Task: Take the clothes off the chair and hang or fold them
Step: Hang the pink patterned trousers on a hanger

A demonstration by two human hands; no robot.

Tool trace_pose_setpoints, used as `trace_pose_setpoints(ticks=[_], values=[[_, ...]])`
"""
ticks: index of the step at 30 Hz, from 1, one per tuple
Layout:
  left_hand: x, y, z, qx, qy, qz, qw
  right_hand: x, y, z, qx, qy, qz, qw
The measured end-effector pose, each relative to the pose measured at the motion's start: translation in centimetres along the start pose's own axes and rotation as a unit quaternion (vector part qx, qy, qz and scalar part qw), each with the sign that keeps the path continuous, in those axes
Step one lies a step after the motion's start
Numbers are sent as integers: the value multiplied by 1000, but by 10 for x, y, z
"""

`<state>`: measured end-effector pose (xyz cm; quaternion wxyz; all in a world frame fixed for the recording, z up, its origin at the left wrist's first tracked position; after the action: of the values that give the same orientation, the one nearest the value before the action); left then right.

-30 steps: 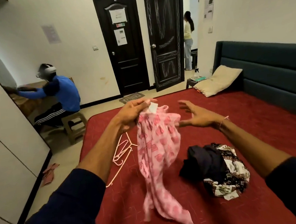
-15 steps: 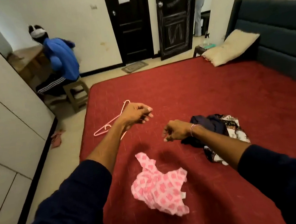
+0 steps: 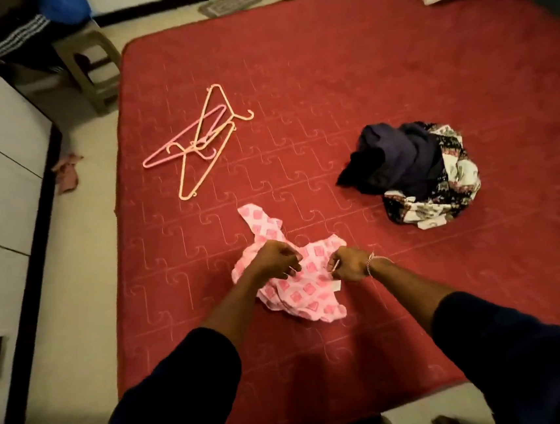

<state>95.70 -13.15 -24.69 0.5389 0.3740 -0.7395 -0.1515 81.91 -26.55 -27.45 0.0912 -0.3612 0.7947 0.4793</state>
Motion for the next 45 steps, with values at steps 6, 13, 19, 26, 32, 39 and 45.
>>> trace_pose_setpoints(ticks=[6, 13, 19, 26, 32, 39, 45], values=[[-41, -27, 54, -30, -39, -14, 999, 53, -32, 68, 29, -109, 53, 992], [-67, -38, 103, -53, -87, -31, 994, 55, -32, 102, 11, -417, 131, 900], [-54, -33, 83, 28, -40, 19, 999, 14, -17, 90, -93, -586, 86, 800], [-46, -23, 31, 41, 28, 11, 999, -30, -7, 43, -101, -476, 6, 874], [4, 0, -25, -22, -15, 36, 999, -64, 5, -17, 96, -213, -155, 960], [78, 48, -108, -39, -76, 97, 992, -124, 30, -55, 193, -45, -283, 938], [130, 83, -182, -12, -176, 162, 971, -179, 60, -94, 288, 38, -350, 891]])
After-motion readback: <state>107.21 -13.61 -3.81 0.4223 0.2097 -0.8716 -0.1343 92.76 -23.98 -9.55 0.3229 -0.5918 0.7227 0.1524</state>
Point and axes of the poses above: each hand's wrist, its own y-axis away from the middle knuckle, its own z-axis out of the palm, x = y × z, the point moved 5 cm from there along -y, towards the middle knuckle, and after that the axes turned 6 degrees about -y, right-handed, at the moved point
